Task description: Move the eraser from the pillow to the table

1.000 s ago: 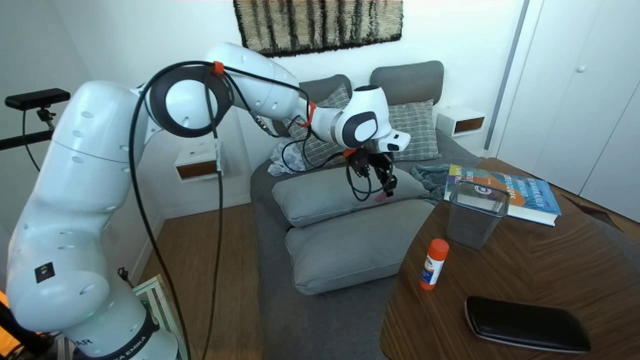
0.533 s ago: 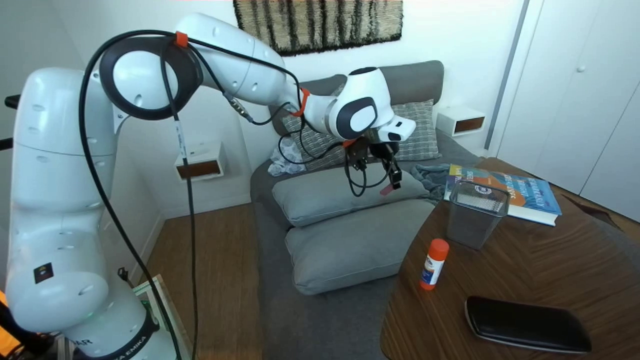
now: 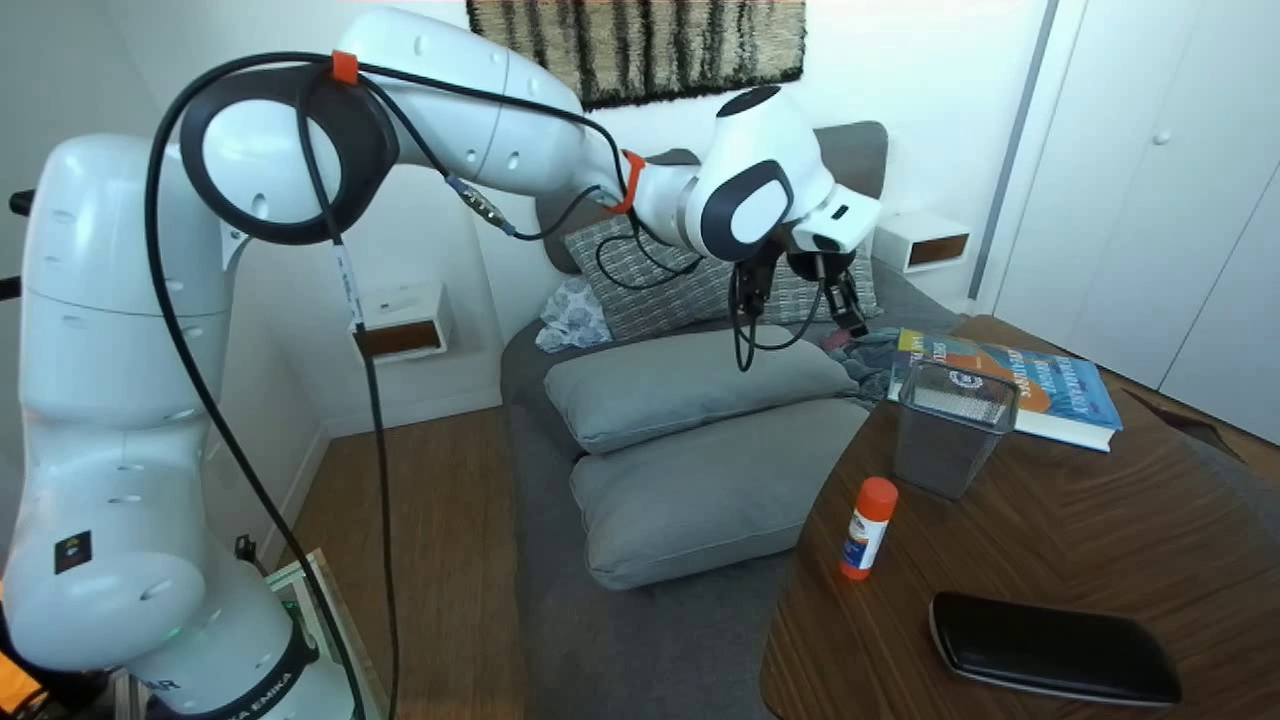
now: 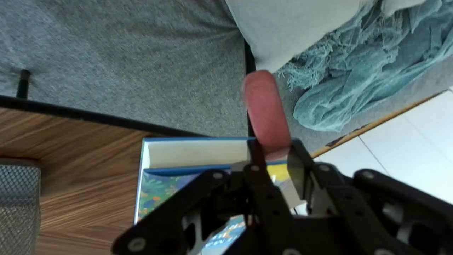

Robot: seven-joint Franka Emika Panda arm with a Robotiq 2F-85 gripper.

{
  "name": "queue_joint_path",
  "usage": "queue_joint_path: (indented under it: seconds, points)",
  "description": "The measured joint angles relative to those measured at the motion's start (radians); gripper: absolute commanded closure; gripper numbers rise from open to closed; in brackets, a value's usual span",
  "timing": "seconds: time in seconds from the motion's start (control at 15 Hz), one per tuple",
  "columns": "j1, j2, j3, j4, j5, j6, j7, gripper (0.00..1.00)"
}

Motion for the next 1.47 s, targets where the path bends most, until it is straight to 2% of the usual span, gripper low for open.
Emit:
queue_joint_path:
  seconds: [0.07,0.13,0.2,0.27,0.47,1.07,1.13,1.2,1.47]
  points:
    - [-0.002,-0.003,-0.009,0.004,0.0,0.021,0.036,0.94]
    - [-0.003,-0.006,-0.02,0.005,0.0,0.04,0.072,0.77]
    - [-0.003,-0.007,-0.033,0.006,0.0,0.066,0.11,0.77]
    - [-0.003,-0.008,-0.042,0.006,-0.001,0.082,0.133,0.94]
    - [-0.003,-0.005,-0.055,0.006,-0.006,0.09,0.164,0.94]
    - [0.024,0.07,-0.183,0.061,-0.007,0.099,0.522,0.94]
    - [0.026,0.078,-0.188,0.069,-0.007,0.099,0.546,0.82]
    - [0.028,0.086,-0.193,0.077,-0.007,0.099,0.566,0.57]
    - [0.031,0.117,-0.2,0.106,-0.007,0.097,0.627,0.3]
